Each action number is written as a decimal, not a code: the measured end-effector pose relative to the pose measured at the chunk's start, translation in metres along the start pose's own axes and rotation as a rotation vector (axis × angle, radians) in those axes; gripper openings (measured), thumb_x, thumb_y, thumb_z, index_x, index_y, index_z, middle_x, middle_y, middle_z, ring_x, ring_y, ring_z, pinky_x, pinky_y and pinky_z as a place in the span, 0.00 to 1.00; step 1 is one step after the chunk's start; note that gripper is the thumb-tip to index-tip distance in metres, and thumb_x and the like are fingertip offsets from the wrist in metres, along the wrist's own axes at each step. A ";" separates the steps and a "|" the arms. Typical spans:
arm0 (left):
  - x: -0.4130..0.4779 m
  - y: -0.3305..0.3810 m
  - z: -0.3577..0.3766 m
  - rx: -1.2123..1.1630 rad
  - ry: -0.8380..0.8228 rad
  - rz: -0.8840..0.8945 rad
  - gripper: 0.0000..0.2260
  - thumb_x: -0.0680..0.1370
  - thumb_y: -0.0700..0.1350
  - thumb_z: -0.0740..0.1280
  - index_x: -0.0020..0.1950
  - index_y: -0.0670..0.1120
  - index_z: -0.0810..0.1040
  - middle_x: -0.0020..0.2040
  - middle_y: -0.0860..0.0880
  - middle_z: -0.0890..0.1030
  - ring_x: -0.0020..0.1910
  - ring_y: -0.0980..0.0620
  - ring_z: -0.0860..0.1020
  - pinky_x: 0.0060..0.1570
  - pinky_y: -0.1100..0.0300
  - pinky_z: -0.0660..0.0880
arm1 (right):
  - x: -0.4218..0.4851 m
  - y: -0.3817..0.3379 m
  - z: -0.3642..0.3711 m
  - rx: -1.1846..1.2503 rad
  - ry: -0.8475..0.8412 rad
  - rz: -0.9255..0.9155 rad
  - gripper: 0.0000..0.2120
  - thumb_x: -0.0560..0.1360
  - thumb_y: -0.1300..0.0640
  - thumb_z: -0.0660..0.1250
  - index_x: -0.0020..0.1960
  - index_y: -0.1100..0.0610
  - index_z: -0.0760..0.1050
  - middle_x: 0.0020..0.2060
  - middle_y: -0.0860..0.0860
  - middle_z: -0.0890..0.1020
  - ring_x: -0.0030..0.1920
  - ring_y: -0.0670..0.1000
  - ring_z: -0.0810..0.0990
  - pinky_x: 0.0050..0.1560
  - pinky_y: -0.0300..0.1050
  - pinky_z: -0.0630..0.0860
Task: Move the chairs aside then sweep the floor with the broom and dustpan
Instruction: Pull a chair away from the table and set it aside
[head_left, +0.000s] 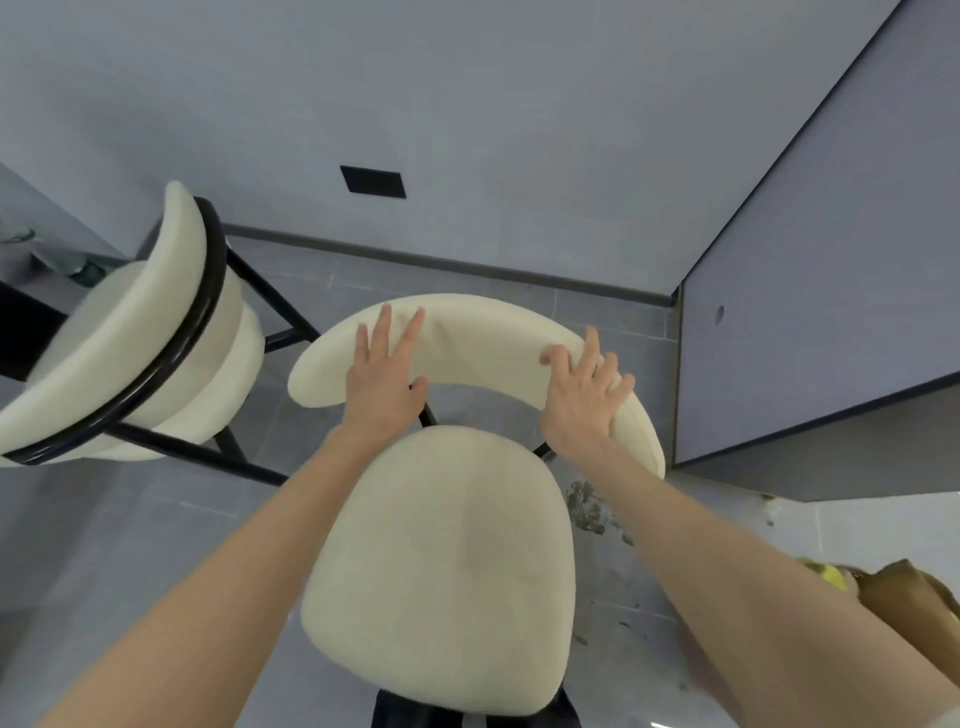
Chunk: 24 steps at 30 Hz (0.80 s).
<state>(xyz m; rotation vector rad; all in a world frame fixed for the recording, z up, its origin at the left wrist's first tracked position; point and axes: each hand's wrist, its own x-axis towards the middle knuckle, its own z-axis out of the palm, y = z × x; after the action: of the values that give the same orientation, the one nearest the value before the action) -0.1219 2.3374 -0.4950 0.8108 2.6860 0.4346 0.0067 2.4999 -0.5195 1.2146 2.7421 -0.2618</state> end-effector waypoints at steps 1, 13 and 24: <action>0.007 -0.007 -0.002 0.035 -0.004 -0.002 0.34 0.78 0.44 0.63 0.77 0.58 0.45 0.79 0.49 0.42 0.77 0.39 0.42 0.70 0.42 0.63 | 0.003 -0.007 0.001 0.007 -0.007 0.026 0.29 0.68 0.70 0.64 0.63 0.49 0.61 0.77 0.56 0.45 0.73 0.64 0.53 0.71 0.66 0.51; 0.064 -0.045 -0.015 0.136 -0.078 0.037 0.30 0.80 0.41 0.59 0.76 0.62 0.51 0.71 0.44 0.64 0.64 0.35 0.66 0.68 0.37 0.59 | 0.017 -0.048 0.001 -0.066 -0.044 0.151 0.24 0.68 0.73 0.56 0.62 0.61 0.62 0.77 0.57 0.40 0.76 0.66 0.38 0.67 0.76 0.39; 0.129 -0.043 -0.022 0.136 -0.082 0.141 0.31 0.80 0.36 0.56 0.75 0.63 0.51 0.68 0.44 0.66 0.57 0.38 0.69 0.61 0.44 0.68 | 0.060 -0.043 -0.013 0.009 0.001 0.160 0.20 0.70 0.72 0.58 0.61 0.61 0.65 0.77 0.55 0.49 0.78 0.58 0.46 0.73 0.70 0.45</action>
<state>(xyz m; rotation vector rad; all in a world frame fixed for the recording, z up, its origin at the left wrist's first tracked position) -0.2531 2.3725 -0.5165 1.0379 2.6149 0.2459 -0.0661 2.5171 -0.5132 1.4272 2.6285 -0.2559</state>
